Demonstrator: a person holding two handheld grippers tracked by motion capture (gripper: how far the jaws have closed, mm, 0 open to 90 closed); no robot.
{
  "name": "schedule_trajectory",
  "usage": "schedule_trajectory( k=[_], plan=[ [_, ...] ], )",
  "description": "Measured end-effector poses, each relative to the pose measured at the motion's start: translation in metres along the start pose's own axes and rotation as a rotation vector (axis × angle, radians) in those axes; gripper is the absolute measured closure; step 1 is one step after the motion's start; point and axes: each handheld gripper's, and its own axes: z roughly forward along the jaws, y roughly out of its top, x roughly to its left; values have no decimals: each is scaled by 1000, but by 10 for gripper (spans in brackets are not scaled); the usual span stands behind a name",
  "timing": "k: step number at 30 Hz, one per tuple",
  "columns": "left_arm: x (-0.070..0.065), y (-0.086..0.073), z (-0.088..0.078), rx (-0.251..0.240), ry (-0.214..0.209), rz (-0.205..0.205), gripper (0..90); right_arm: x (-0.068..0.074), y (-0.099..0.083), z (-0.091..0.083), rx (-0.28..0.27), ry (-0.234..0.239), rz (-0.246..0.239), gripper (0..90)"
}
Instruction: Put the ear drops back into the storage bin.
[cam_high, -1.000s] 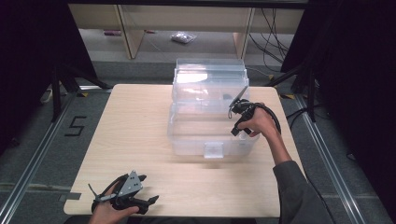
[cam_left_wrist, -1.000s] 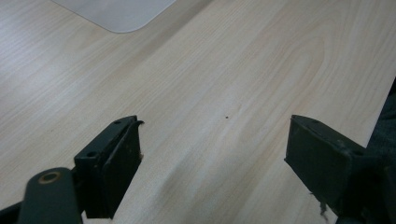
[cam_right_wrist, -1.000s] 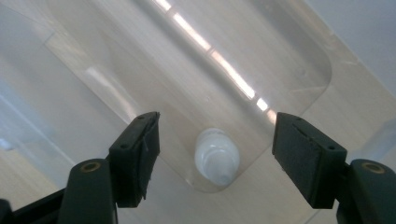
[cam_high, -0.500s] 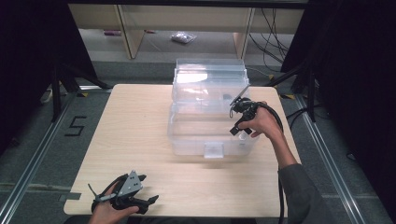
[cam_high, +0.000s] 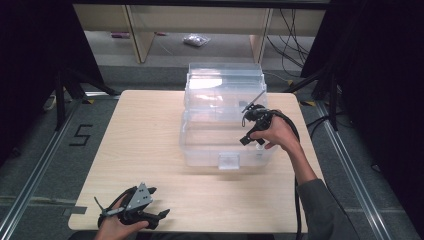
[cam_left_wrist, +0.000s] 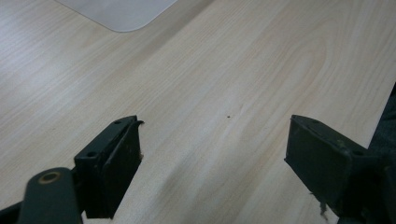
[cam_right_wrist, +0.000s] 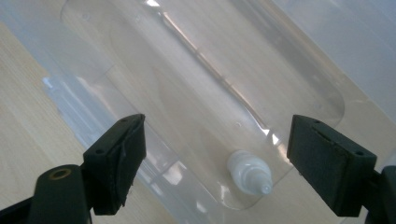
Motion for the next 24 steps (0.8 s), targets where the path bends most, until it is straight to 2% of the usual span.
schedule_trajectory(
  k=[6,7,11,18,21,24],
  plan=[
    [0,0,0,1,-1,1,177,5,-2,-2,-17,4,-25,205],
    [0,0,0,1,-6,-1,176,7,-3,-2,-17,8,-15,205],
    [0,0,0,1,1,1,177,10,-4,-6,-28,8,-33,206],
    [0,0,0,2,-1,2,177,17,-8,-13,-42,13,-28,207],
    [0,0,0,6,-2,5,176,20,-12,-16,-61,20,-54,208],
    [0,0,0,5,3,5,177,25,-15,-17,-59,22,-46,217]
  ],
)
